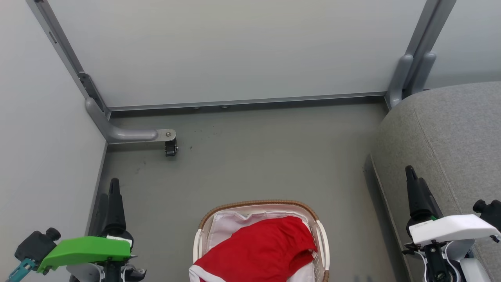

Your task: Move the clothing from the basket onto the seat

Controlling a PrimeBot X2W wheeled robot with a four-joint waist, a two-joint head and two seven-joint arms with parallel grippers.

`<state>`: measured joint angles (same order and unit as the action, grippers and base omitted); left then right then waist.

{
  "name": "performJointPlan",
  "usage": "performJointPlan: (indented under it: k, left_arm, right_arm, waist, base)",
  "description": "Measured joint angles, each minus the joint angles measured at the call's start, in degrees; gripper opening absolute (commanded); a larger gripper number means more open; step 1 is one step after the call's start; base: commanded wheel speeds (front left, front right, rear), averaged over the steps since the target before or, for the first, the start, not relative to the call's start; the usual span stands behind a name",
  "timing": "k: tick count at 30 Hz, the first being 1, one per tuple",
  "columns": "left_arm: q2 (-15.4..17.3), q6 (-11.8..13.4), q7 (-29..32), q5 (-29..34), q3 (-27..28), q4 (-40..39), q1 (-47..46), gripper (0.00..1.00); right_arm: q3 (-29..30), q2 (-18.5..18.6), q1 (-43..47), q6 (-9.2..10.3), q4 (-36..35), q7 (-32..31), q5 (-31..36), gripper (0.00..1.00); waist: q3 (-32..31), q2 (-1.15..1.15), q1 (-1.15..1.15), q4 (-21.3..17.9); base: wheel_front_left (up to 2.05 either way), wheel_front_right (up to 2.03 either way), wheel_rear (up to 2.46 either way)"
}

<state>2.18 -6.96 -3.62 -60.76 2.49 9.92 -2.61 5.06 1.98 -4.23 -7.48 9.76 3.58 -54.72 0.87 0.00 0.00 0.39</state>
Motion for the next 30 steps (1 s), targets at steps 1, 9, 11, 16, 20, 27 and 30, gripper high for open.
performJointPlan:
  k: [1, 9, 11, 16, 20, 27, 30]
  left_arm:
    - [0.01, 0.18, -0.09, 1.29, -0.27, -0.05, 0.05, 1.0]
    - [0.04, 1.0, -1.58, 9.84, -2.24, 0.07, 1.08, 1.0]
    - [0.04, 1.2, -1.96, 11.8, -2.6, 0.12, 1.16, 1.0]
    - [0.08, 1.52, -2.82, 15.26, -3.08, 0.27, 1.68, 1.0]
    - [0.1, 1.68, -3.5, 17.68, -3.52, 0.55, 2.15, 1.0]
    - [0.16, 1.76, -4.58, 21.68, -4.24, 1.02, 2.61, 1.0]
    - [0.2, 1.77, -5.01, 22.87, -4.52, 1.35, 2.94, 1.0]
  right_arm:
    - [-0.25, 0.04, 0.1, 0.0, 0.05, 0.09, 1.25, 1.0]
    - [-1.93, 0.14, 0.55, 0.0, 1.41, 1.58, 9.35, 1.0]
    - [-2.27, 0.2, 0.77, 0.0, 1.7, 1.98, 11.66, 1.0]
    - [-2.77, 0.23, 0.87, 0.0, 2.23, 2.63, 15.49, 1.0]
    - [-3.11, 0.25, 0.93, 0.0, 2.64, 3.48, 18.47, 1.0]
    - [-3.58, 0.32, 1.08, 0.0, 2.81, 4.53, 22.86, 1.0]
    - [-3.88, 0.34, 1.23, 0.0, 2.99, 5.0, 24.64, 1.0]
  waist:
    - [0.02, 0.0, 0.0, 0.01]
    - [0.15, 0.0, 0.0, 0.1]
    - [0.19, 0.0, 0.0, 0.14]
    - [0.27, 0.0, 0.0, 0.18]
    - [0.3, 0.0, 0.0, 0.19]
    - [0.33, 0.0, 0.0, 0.2]
    - [0.3, 0.0, 0.0, 0.22]
  base:
    - [0.0, 0.0, 0.0]
    - [0.0, 0.0, 0.0]
    - [0.0, 0.0, 0.0]
    - [0.0, 0.0, 0.0]
    - [0.0, 0.0, 0.0]
    - [0.0, 0.0, 0.0]
    - [0.0, 0.0, 0.0]
